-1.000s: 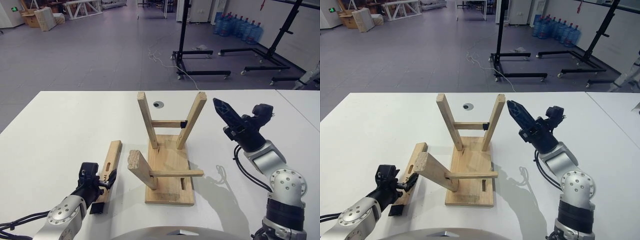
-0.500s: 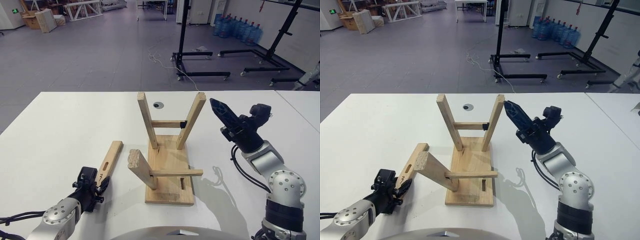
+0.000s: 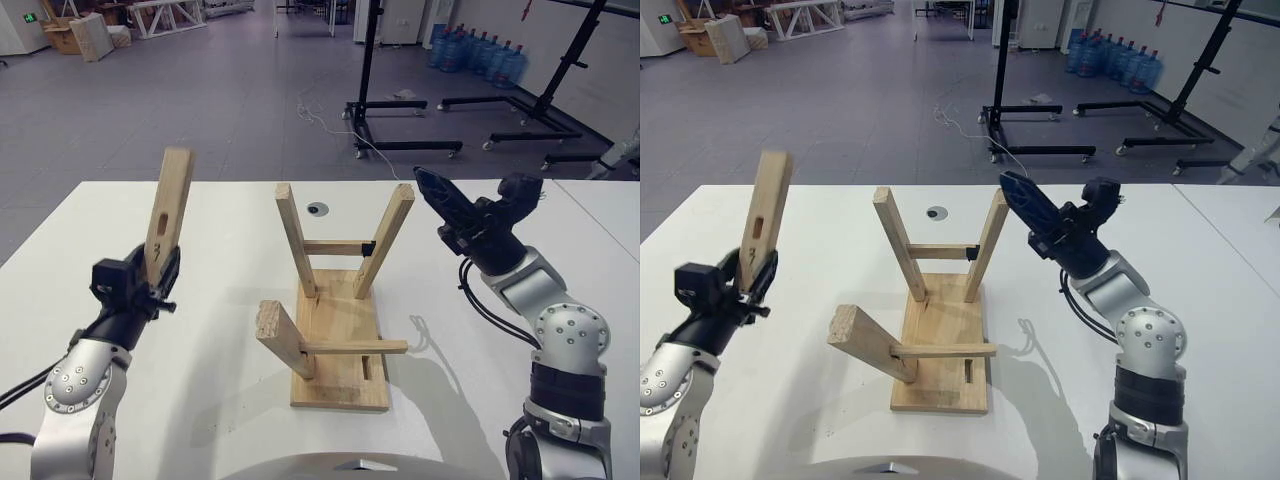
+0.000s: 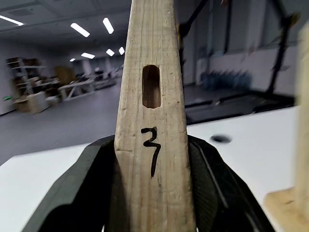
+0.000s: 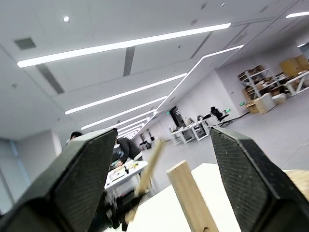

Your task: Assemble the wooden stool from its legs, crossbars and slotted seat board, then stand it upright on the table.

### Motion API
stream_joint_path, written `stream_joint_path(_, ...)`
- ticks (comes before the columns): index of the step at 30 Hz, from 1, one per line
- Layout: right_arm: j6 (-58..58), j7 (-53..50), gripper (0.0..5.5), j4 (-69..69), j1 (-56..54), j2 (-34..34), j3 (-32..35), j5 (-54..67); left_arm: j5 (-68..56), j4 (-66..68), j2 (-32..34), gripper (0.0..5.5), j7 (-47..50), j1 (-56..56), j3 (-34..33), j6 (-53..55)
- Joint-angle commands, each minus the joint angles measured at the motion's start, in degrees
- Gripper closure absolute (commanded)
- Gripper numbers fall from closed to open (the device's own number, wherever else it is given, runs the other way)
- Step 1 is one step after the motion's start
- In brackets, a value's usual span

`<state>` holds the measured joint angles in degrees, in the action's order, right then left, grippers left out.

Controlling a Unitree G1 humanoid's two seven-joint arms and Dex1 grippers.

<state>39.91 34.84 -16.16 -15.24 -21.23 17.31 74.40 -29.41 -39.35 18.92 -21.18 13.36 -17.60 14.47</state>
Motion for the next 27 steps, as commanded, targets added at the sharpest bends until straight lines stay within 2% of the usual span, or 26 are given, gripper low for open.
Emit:
stream_joint_path(1,-0.66,2.64,1.98,-2.94,-4.94,2.22,-4.32,-0.46,-27.10,-3.08,3.67,3.46,-7.68,-8.03,2.61,8.77)
stream_joint_path(8,-0.64,5.70,1.98,-3.20,-8.91,7.05,-13.32,-3.78,-35.25,-2.40,13.18,3.46,-16.63,-7.38,7.78,18.89)
stream_joint_path(11,-0.34,6.97,1.98,-2.76,-9.16,8.40,-15.92,-4.53,-37.62,-0.69,13.91,3.46,-16.69,-8.65,8.46,20.72)
stream_joint_path(18,0.31,9.16,1.98,-1.10,-9.78,9.53,-15.68,-2.42,-40.19,-0.34,13.17,3.46,-18.26,-8.63,8.96,20.66)
stream_joint_path(22,1.68,11.82,2.51,-1.51,-9.47,10.32,-14.81,2.40,-40.58,-0.12,13.07,3.46,-19.73,-7.64,8.97,20.19)
stream_joint_path(27,2.55,11.47,3.44,-1.60,-9.52,10.93,-14.90,2.94,-39.88,0.31,13.35,3.46,-19.90,-7.50,9.38,20.30)
